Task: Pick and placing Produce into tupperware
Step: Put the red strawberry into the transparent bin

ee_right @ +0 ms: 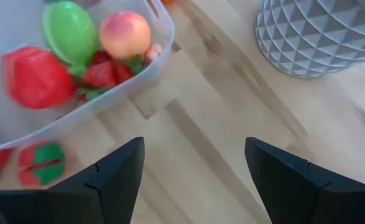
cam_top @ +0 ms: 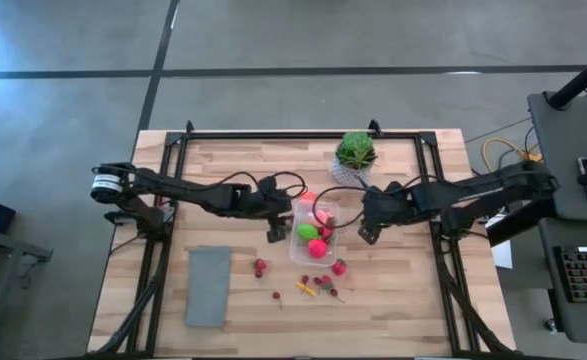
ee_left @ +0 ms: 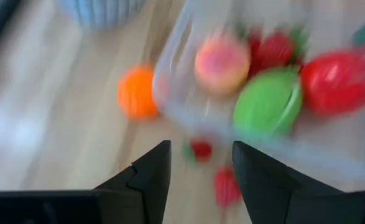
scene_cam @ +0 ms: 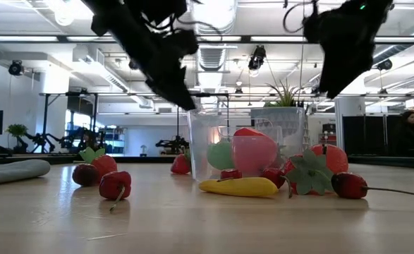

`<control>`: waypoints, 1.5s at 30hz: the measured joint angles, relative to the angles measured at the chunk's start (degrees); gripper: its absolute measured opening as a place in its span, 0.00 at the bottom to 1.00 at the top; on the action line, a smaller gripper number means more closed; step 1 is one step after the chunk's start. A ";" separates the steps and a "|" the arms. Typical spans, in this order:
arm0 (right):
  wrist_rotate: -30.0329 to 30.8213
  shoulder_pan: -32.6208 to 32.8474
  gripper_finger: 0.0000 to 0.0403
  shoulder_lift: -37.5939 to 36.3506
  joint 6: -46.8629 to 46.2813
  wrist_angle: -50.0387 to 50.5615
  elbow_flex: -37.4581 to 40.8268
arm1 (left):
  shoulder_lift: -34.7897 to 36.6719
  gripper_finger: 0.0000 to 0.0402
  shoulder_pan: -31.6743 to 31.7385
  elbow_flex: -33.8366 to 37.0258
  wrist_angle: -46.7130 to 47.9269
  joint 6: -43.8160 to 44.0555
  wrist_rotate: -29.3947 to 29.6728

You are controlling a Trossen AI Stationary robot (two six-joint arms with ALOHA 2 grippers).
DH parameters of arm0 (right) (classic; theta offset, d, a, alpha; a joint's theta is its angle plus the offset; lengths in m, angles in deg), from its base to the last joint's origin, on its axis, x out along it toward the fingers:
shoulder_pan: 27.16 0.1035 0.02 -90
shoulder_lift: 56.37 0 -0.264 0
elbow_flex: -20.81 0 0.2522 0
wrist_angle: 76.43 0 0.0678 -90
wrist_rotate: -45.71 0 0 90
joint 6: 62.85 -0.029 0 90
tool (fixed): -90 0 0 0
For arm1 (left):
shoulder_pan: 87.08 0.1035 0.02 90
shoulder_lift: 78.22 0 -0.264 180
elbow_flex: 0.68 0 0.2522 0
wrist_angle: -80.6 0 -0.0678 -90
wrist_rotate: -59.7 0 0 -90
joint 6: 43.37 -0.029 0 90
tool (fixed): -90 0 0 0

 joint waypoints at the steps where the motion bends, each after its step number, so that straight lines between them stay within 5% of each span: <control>1: 0.00 0.76 0.67 -1.14 -0.52 1.00 0.00 | 0.00 0.39 -0.02 0.08 2.60 2.48 0.00; 5: 2.32 3.28 0.67 -5.27 -2.69 2.68 0.27 | 0.02 0.39 -0.55 0.79 5.47 6.84 -1.86; 14: 8.15 3.82 0.66 -9.42 -4.52 2.86 0.96 | -1.25 0.39 -1.35 6.58 0.01 -0.63 -4.74; 22: 8.15 3.82 0.67 -7.45 -7.06 2.82 1.05 | -2.41 0.39 -1.46 8.72 -9.02 -1.13 -5.75; 45: 7.50 3.82 0.66 -2.79 -7.09 2.77 1.05 | -8.20 0.39 -1.11 7.97 -11.58 2.46 -6.84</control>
